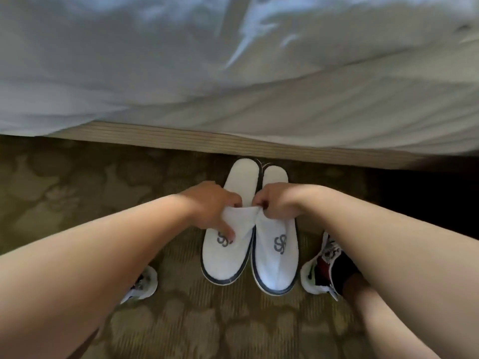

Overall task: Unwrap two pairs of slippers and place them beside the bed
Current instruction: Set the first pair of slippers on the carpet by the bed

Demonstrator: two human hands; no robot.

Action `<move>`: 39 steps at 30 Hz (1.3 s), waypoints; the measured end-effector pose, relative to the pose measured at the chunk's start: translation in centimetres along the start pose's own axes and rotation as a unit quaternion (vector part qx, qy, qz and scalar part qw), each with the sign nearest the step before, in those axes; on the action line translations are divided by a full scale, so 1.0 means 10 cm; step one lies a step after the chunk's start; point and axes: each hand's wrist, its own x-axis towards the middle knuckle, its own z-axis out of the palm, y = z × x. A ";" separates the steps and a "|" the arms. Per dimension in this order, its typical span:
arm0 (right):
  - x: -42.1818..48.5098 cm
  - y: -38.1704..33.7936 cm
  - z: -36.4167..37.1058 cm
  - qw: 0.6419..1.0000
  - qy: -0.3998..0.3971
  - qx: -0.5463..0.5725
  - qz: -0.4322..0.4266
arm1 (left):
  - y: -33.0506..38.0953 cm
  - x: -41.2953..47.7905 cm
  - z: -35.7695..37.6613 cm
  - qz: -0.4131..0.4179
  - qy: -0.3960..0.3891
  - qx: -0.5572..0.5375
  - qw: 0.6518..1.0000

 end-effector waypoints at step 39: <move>3.02 0.69 0.28 0.987 -0.037 0.139 0.073 | -1.22 1.26 1.87 -0.360 0.319 -0.606 0.634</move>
